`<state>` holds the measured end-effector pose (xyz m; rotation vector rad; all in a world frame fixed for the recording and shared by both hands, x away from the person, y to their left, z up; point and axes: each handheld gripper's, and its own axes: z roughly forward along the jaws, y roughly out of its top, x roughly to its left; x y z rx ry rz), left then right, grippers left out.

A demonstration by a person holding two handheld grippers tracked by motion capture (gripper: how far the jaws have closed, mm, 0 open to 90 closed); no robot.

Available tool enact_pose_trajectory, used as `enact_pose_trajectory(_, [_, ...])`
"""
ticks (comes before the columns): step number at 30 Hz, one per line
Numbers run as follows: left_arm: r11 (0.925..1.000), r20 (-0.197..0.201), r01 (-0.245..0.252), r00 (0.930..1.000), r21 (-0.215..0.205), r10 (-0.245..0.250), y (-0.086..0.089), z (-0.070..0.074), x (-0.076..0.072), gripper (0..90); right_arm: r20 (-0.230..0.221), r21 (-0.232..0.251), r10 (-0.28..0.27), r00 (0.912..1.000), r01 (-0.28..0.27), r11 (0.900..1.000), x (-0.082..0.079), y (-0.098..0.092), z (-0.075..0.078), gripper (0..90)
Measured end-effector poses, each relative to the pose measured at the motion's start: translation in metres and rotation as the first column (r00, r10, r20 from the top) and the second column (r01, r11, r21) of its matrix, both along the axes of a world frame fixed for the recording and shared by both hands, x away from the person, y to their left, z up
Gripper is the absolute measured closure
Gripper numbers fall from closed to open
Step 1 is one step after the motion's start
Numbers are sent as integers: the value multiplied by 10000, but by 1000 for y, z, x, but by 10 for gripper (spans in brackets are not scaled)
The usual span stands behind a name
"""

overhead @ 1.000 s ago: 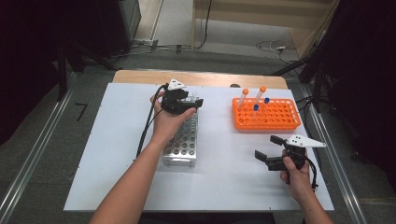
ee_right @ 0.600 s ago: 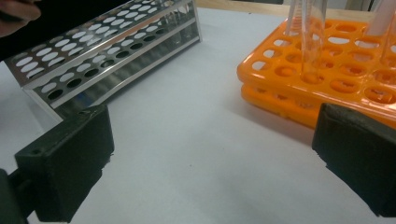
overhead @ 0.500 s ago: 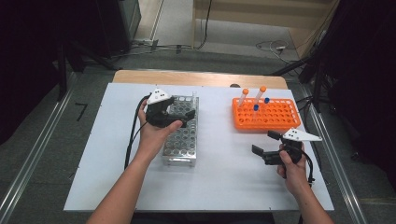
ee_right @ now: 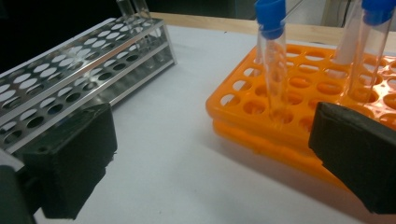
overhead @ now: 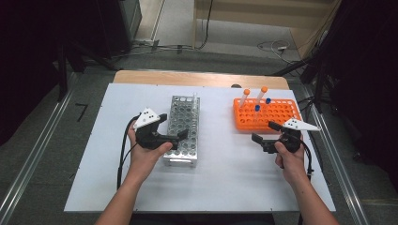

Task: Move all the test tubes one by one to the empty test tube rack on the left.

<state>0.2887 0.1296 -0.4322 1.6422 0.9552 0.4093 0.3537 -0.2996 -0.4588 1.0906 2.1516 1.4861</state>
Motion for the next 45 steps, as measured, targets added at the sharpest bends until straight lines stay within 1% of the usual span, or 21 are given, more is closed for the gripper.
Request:
enact_pose_trajectory(3, [9999,-82,55,10000,97,-54,0,-4,-6,0,54,159,-122,9999,121,9998,8,1,1,42])
enact_pose_trajectory(4, [9999,-98,55,9999,136,-53,0,-5,-7,0,7,192,-192,9998,192,9996,11,1,1,50])
enact_pose_trajectory(7, [9998,-34,41,10000,186,-40,2,-5,-11,0,48,106,-388,9992,388,9992,18,4,3,123])
enact_pose_trajectory(9, [9999,-35,17,10000,107,-17,4,-4,-12,0,8,-50,-539,9985,539,9985,23,7,3,177])
enact_pose_trajectory(11, [9999,8,15,10000,146,-15,4,-4,-13,0,10,-245,-725,9974,725,9971,28,10,4,218])
enact_pose_trajectory(14, [9999,-31,36,10000,129,-35,5,-5,-13,0,109,-756,-854,9963,860,9934,34,16,2,260])
enact_pose_trajectory(15, [9999,-44,39,10000,147,-38,5,-5,-13,0,146,-844,-933,9955,942,9920,36,17,2,285])
enact_pose_trajectory(20, [9999,-96,59,9999,129,-58,5,-6,-12,0,153,-1021,-1250,9920,1259,9868,45,22,-4,380])
enact_pose_trajectory(21, [9999,-106,54,9999,136,-52,5,-6,-12,1,262,-1081,-1307,9911,1328,9852,46,23,-5,401])
enact_pose_trajectory(22, [9999,-116,66,9999,114,-65,6,-6,-12,2,415,-1111,-1438,9887,1476,9828,47,24,-5,424])
enact_pose_trajectory(25, [9999,-170,78,9998,85,-77,5,-7,-12,3,610,-1148,-1658,9843,1719,9784,49,25,-7,484])
enact_pose_trajectory(27, [9999,-163,110,9998,98,-108,4,-8,-13,4,619,-1209,-1729,9830,1793,9763,51,25,-10,504])
enact_pose_trajectory(28, [9998,-175,142,9998,152,-139,3,-8,-13,5,531,-1229,-1799,9822,1852,9750,51,25,-11,513])
enact_pose_trajectory(31, [9998,-187,159,9997,146,-156,2,-8,-13,5,464,-1287,-1888,9809,1933,9727,52,26,-16,537])
enact_pose_trajectory(33, [9997,-191,156,9997,162,-153,2,-8,-12,5,543,-1381,-1893,9804,1952,9710,52,27,-19,553])
enact_pose_trajectory(37, [9997,-164,160,9997,165,-157,2,-8,-13,6,710,-1528,-2101,9751,2188,9637,51,29,-25,617])
enact_pose_trajectory(41, [9997,-159,166,9997,165,-163,2,-8,-13,7,721,-1561,-2133,9743,2223,9624,51,29,-26,704])
enact_pose_trajectory(43, [9997,-150,175,9997,152,-173,1,-8,-13,7,736,-1558,-2064,9757,2157,9640,51,29,-26,736])
enact_pose_trajectory(44, [9997,-151,183,9997,166,-181,1,-8,-13,7,821,-1621,-2132,9736,2241,9610,51,29,-25,742])
enact_pose_trajectory(45, [9997,-145,193,9997,169,-190,1,-8,-13,8,778,-1577,-2163,9732,2262,9612,51,29,-25,743])
